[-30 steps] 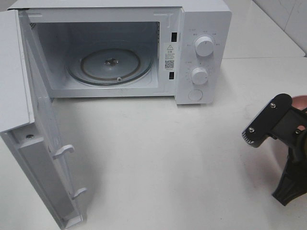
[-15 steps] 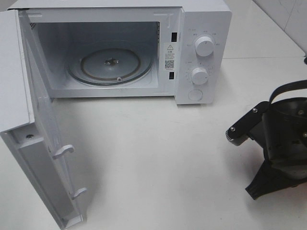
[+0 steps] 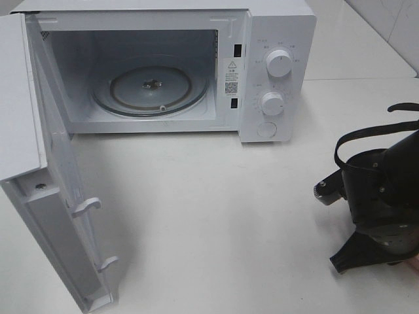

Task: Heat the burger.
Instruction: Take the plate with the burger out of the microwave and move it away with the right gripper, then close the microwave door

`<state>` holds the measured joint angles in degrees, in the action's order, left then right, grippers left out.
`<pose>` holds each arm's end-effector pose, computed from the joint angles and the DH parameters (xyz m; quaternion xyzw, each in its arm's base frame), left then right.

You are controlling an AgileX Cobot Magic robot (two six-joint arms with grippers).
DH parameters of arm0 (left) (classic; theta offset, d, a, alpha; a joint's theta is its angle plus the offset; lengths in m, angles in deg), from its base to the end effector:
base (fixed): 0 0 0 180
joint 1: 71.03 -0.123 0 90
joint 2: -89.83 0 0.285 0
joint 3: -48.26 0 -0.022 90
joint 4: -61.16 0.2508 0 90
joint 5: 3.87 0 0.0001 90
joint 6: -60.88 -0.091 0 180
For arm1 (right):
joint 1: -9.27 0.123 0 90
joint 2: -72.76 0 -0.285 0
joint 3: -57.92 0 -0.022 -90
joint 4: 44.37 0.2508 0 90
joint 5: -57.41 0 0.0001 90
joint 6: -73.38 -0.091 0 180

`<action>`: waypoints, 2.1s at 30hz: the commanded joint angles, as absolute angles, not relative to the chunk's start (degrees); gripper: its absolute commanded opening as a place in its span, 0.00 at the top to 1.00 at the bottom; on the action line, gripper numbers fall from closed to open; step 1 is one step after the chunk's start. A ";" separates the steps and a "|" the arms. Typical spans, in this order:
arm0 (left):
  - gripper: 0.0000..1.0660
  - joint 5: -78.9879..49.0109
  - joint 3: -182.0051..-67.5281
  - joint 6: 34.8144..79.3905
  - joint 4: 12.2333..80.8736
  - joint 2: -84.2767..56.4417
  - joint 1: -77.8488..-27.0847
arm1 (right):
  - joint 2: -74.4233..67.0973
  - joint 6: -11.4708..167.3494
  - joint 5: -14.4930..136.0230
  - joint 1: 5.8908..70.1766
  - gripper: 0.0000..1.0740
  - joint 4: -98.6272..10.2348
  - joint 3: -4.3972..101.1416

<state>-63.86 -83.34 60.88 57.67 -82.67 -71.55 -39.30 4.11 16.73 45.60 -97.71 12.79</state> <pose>-0.0054 -0.0048 0.2793 -0.0028 0.8471 -0.0280 0.5306 0.2043 0.0911 0.0872 -0.1158 0.9548 -0.2533 0.1042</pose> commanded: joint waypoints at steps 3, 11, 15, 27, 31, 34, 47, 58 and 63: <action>0.06 -63.35 -83.23 60.88 57.90 -83.13 -71.66 | -39.93 1.48 16.39 43.25 0.98 -102.06 13.02; 0.06 -63.35 -83.23 60.88 57.90 -83.13 -71.66 | -39.93 0.91 17.71 41.36 0.95 -103.73 13.02; 0.06 -63.35 -83.23 60.88 57.90 -83.13 -71.66 | -39.93 0.91 17.71 41.36 0.94 -103.78 13.02; 0.06 -63.35 -83.23 60.88 57.90 -83.13 -71.66 | -38.84 2.11 21.20 41.36 0.65 -103.04 13.02; 0.06 -63.35 -83.23 60.88 57.90 -83.13 -71.66 | -34.60 3.48 21.20 41.36 0.53 -102.52 13.02; 0.06 -63.35 -83.23 60.88 57.90 -83.13 -71.66 | -30.53 6.23 21.43 41.36 0.50 -100.52 13.02; 0.06 -63.35 -83.23 60.88 57.90 -83.13 -71.66 | -15.18 27.49 25.90 41.36 0.40 -85.39 13.02; 0.06 -63.35 -83.23 60.88 57.90 -83.13 -71.66 | -0.28 42.50 26.30 41.36 0.29 -70.21 13.08; 0.06 -63.35 -83.23 60.88 57.90 -83.13 -71.66 | 6.08 46.51 23.26 41.36 0.29 -65.80 13.08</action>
<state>-63.86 -83.34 60.88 57.73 -82.67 -71.55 5.39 45.31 24.18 41.64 -66.08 12.68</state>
